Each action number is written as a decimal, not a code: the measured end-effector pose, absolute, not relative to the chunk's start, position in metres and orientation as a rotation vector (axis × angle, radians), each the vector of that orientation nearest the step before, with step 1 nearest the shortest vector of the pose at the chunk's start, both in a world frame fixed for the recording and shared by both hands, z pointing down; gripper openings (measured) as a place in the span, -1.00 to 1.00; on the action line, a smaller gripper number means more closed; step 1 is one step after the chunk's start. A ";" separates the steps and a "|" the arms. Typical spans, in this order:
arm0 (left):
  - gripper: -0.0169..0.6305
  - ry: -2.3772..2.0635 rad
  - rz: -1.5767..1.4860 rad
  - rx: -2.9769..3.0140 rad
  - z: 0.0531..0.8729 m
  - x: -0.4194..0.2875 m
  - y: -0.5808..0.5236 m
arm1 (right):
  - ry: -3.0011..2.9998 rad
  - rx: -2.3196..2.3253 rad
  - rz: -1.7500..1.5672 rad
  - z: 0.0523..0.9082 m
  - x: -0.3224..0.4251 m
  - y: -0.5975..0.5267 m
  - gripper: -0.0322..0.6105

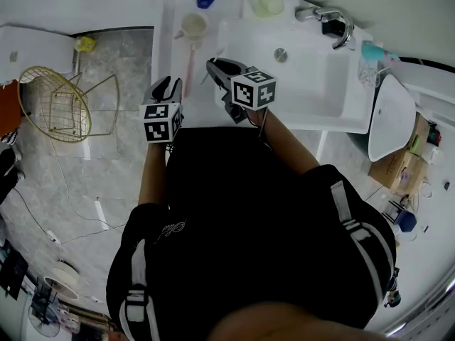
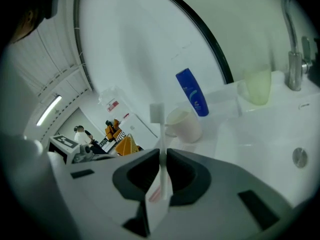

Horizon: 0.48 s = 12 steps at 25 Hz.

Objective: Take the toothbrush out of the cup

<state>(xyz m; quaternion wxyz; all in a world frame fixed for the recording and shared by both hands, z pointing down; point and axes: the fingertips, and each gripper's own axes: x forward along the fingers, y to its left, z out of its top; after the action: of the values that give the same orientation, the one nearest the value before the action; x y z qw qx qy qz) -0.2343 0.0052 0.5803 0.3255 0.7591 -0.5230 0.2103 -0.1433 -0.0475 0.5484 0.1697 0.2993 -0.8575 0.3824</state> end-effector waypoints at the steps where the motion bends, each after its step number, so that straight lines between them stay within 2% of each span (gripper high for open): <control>1: -0.60 -1.375 0.551 1.988 0.580 -0.235 0.006 | -2.433 0.834 1.134 0.551 -0.146 -0.045 -0.74; 12: -0.60 -1.405 0.528 1.958 0.584 -0.243 0.006 | -2.285 0.751 1.527 0.594 -0.158 -0.027 -0.74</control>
<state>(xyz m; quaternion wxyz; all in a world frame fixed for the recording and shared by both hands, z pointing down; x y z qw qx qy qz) -0.2432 0.0064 0.5845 0.3309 0.7489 -0.5374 0.2021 -0.1581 -0.0273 0.5941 0.1455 0.2607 -0.7935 0.5303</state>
